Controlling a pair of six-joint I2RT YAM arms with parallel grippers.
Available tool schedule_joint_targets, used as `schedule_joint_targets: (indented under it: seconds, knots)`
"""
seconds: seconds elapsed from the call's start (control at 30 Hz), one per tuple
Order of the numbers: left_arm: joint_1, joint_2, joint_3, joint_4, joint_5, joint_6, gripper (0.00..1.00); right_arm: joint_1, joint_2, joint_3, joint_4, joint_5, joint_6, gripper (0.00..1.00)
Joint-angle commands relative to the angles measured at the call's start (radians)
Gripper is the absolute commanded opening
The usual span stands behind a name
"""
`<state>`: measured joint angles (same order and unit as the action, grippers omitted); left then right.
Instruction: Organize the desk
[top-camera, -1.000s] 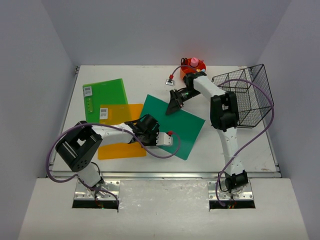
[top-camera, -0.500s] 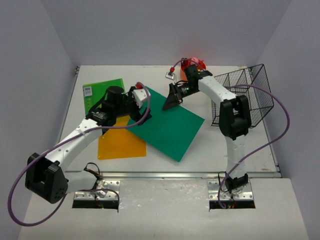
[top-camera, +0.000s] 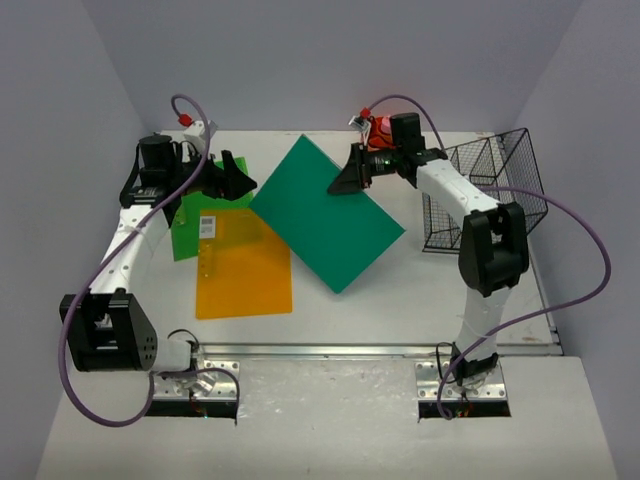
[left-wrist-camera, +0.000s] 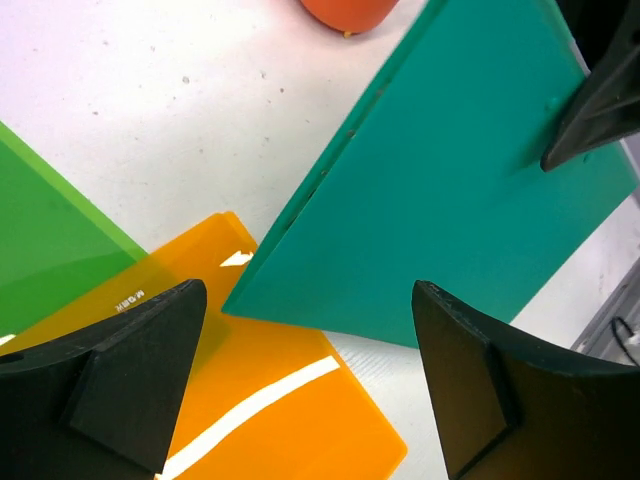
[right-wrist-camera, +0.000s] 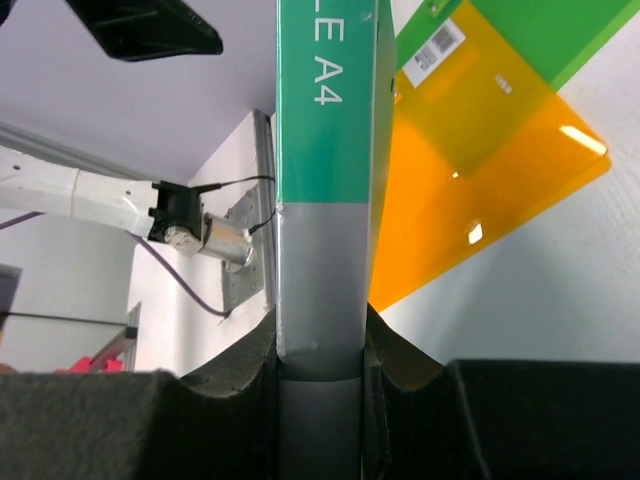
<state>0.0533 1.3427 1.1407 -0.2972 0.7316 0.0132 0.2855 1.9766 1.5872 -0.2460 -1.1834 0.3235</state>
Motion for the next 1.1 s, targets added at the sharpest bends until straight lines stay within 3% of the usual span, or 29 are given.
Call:
schedule_joint_targets:
  seconds: [0.0, 0.13, 0.23, 0.33, 0.43, 0.77, 1.07]
  knots:
    - [0.077, 0.023, 0.032, 0.062, 0.161, -0.123, 0.82, 0.000, -0.128, -0.053, 0.273, 0.006, 0.082, 0.00]
    - [0.126, 0.043, -0.045, 0.152, 0.336, -0.236, 0.83, -0.015, -0.164, -0.093, 0.433, 0.052, 0.202, 0.00]
    - [0.131, 0.033, -0.134, 0.319, 0.415, -0.400, 0.85, -0.035, -0.169, -0.096, 0.582, 0.107, 0.378, 0.00]
    - [0.128, 0.015, -0.223, 0.601, 0.423, -0.611, 0.86, -0.051, -0.169, -0.106, 0.744, 0.160, 0.517, 0.00]
    - [0.112, 0.034, -0.248, 0.714, 0.391, -0.687, 0.87, -0.049, -0.177, -0.127, 0.843, 0.197, 0.625, 0.00]
    - [-0.023, 0.129, -0.180, 0.898, 0.278, -0.795, 0.89, -0.013, -0.180, -0.065, 0.869, 0.198, 0.712, 0.00]
    - [-0.028, 0.177, -0.170, 0.940, 0.168, -0.853, 0.90, -0.012, -0.203, -0.013, 0.872, 0.200, 0.732, 0.00]
